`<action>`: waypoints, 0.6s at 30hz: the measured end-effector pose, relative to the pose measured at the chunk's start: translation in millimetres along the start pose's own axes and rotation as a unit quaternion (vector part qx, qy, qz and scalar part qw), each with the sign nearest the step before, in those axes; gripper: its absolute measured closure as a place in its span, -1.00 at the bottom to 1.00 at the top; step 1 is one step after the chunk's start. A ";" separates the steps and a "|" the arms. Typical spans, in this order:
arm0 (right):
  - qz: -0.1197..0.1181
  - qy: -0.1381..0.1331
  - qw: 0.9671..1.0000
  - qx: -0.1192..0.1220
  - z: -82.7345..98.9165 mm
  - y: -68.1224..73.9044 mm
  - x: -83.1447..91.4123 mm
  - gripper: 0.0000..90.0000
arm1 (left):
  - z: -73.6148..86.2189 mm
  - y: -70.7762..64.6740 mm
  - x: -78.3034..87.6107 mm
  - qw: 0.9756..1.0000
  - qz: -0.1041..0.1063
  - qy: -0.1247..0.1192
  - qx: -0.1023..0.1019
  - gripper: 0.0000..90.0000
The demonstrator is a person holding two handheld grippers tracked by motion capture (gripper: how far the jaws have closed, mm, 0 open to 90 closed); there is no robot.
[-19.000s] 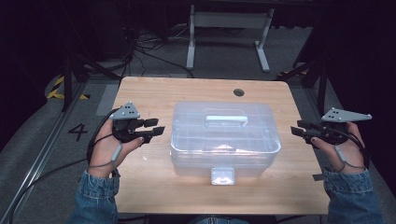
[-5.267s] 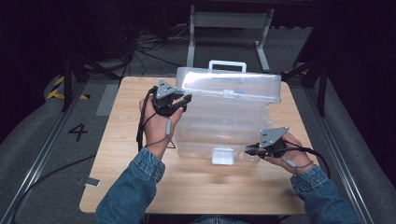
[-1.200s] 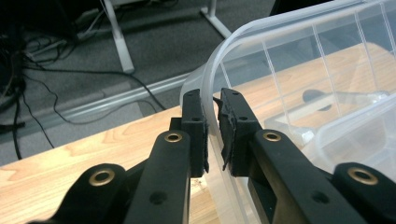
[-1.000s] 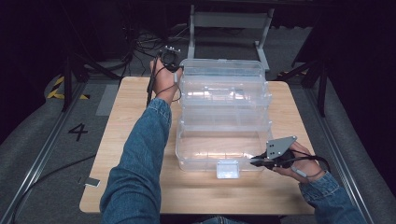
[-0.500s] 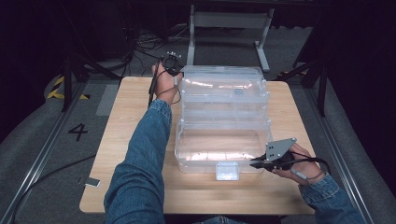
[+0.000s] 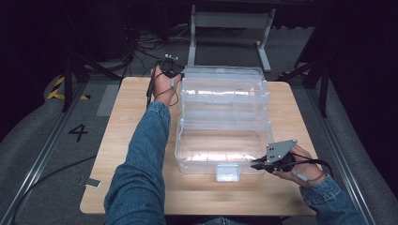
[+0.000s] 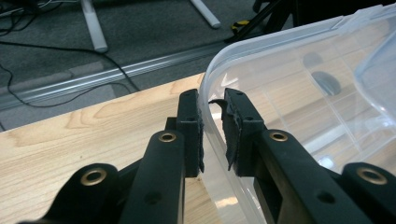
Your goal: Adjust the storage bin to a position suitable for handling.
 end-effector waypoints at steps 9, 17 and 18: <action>0.003 0.000 1.000 -0.003 -0.9 0.1 -0.4 0.87 | 2.7 8.8 16.2 1.000 -0.028 -0.008 -0.011 0.26; -0.007 -0.026 0.999 -0.024 -7.0 -0.1 4.6 0.67 | -3.8 -1.5 68.9 0.997 -0.023 -0.065 -0.026 0.13; -0.006 -0.038 0.999 -0.032 -9.8 -0.8 9.6 0.61 | -4.9 -5.6 79.3 0.997 -0.019 -0.075 -0.031 0.11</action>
Point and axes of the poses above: each handheld gripper's, and its own axes: x roughly backward along the jaws, z roughly out of its underside, y roughly to its left, the point moved 10 cm from there along -x, roughly forward along the jaws, and after that the axes turned 5 degrees about y, right-handed, at the moved point
